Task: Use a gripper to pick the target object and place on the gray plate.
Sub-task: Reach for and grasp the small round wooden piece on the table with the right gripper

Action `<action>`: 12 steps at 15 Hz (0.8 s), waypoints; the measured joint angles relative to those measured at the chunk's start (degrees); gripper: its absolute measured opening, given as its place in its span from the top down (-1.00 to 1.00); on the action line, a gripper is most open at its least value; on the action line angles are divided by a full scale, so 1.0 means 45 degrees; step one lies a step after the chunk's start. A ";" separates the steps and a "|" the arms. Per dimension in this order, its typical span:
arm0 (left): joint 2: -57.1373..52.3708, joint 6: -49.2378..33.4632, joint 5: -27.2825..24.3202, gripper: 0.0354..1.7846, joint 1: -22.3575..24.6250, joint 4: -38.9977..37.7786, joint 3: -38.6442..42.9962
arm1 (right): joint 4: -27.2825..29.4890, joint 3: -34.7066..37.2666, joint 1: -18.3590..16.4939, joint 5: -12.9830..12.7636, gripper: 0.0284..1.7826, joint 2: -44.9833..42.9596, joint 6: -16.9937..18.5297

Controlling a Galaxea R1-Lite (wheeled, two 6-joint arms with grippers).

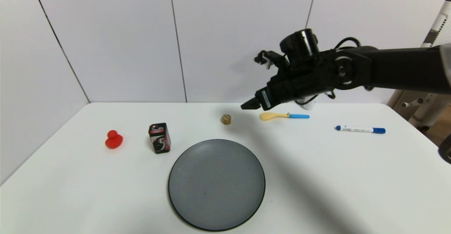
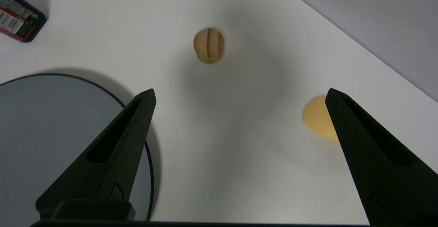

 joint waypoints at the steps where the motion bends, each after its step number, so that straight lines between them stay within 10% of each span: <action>1: 0.0000 0.0000 0.0000 -0.89 0.0000 0.0000 0.0000 | -0.0336 -0.0244 0.0160 0.0000 -0.92 0.0466 -0.0005; 12: 0.0000 0.0000 0.0011 -0.89 0.0000 0.0000 0.0000 | -0.0791 -0.1452 0.1168 -0.0111 -0.92 0.2609 -0.0070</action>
